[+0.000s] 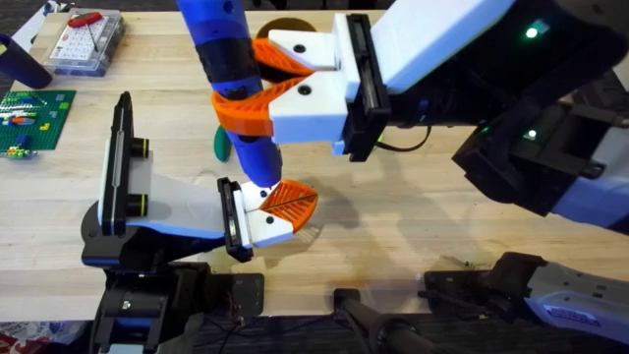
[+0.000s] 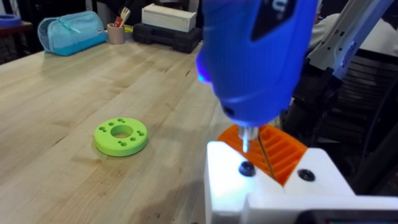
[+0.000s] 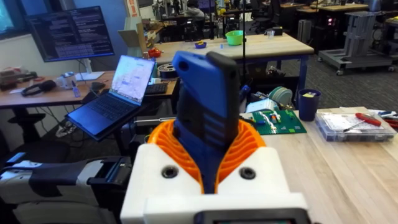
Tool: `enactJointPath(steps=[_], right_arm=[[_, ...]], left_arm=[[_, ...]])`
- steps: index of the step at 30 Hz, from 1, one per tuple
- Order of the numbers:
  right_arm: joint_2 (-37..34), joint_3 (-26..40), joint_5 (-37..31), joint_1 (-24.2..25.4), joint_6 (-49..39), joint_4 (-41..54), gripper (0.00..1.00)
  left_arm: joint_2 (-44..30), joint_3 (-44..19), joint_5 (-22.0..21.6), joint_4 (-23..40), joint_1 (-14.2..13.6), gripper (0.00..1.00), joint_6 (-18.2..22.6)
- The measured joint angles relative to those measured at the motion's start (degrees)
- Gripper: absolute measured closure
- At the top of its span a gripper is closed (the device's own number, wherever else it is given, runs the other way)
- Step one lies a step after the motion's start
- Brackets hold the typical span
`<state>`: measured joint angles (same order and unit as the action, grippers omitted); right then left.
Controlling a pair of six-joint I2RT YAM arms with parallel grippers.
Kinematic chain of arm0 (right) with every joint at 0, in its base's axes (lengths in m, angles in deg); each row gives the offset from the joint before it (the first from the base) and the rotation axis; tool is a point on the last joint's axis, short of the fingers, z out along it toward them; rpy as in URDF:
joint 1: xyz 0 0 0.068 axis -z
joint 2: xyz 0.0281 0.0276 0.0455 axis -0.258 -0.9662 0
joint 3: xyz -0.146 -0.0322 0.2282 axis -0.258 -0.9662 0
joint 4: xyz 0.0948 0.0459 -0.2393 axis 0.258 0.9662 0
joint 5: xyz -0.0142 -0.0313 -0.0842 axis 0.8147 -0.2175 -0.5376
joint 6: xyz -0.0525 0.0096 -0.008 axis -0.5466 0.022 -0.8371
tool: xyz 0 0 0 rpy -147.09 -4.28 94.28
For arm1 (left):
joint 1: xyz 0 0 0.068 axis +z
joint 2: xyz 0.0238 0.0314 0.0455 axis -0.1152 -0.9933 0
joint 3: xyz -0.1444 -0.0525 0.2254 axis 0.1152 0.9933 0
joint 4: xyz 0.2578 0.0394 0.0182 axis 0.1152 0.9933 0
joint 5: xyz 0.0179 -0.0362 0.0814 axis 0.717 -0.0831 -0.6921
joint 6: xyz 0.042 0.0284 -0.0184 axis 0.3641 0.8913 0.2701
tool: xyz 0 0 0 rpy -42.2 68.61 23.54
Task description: Pick up the gripper from the table and insert it into the empty holder that is missing its gripper. Then pick up a screw, insert it into the mounting hole, and use the screwdriver to tighten it. Finally, clean up the table by picking up the vegetable and placing it into the bucket.
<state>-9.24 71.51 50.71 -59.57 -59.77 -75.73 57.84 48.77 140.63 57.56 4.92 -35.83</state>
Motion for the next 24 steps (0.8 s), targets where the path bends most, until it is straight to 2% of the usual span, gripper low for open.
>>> enactJointPath(steps=[4,10,17,24], right_arm=[[-0.5,-0.2,0.0,0.0,0.2,1.0,0.942],[-1.0,-0.6,0.0,0.0,1.7,-6.2,0.943],[-0.9,-0.4,1.4,0.0,3.7,-8.2,0.944],[-0.9,3.9,5.1,0.0,3.8,-4.3,0.942]], left_arm=[[0.0,0.0,-0.2,0.7,0.0,0.986,0.0],[0.0,0.0,-0.2,0.7,0.0,0.986,0.0],[0.0,0.0,-0.2,0.7,0.0,0.986,0.0],[0.0,0.0,-0.2,0.7,0.0,0.986,0.0]])
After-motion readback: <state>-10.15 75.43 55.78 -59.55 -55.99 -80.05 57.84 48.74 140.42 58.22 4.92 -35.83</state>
